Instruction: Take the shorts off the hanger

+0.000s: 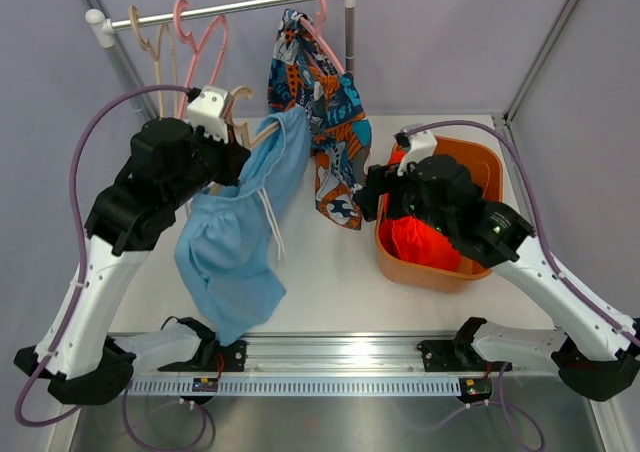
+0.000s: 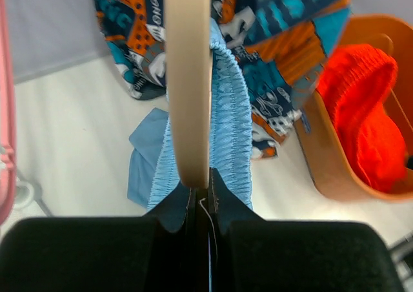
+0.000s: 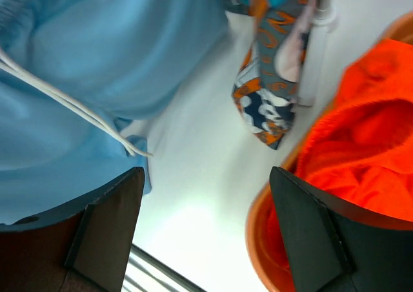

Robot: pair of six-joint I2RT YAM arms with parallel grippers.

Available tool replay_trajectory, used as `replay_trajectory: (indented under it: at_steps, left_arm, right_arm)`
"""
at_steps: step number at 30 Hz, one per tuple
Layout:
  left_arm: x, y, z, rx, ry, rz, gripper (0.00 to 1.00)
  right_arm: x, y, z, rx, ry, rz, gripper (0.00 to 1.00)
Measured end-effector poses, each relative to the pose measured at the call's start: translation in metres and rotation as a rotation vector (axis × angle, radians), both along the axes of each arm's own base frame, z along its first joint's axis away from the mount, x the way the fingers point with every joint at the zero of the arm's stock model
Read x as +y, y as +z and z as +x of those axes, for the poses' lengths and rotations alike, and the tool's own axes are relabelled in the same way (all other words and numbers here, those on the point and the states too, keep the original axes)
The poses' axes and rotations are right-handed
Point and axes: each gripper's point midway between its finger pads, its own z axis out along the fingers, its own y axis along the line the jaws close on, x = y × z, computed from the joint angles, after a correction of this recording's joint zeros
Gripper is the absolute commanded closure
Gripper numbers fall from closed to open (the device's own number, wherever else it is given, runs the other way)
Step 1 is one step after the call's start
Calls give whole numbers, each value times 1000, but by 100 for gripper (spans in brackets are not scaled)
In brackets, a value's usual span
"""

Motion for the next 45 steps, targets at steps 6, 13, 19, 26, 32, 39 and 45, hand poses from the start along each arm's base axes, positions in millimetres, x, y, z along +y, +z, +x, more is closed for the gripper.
replay_trajectory:
  at_steps: [6, 13, 19, 26, 32, 39, 45]
  left_arm:
    - [-8, -32, -38, 74, -131, -12, 100]
    - [-13, -70, -59, 164, -197, -7, 100]
    - [-11, -63, -73, 131, -230, -37, 100]
    - [-10, -57, -80, 110, -246, -54, 100]
    - [-12, -58, -83, 117, -262, -56, 100]
    - [-14, -64, -86, 123, -285, -53, 100]
    - [-13, -63, -92, 112, -309, -55, 100]
  right_arm:
    - [66, 13, -6, -6, 128, -3, 13]
    - [115, 10, 8, 9, 156, -23, 14]
    - [139, -7, 11, 38, 181, -55, 20]
    - [147, -20, 17, 55, 172, -81, 46]
    - [149, -18, 23, 36, 157, -85, 91]
    - [141, -6, 37, -8, 75, -122, 100]
    - [121, -7, 58, -1, -1, -151, 100]
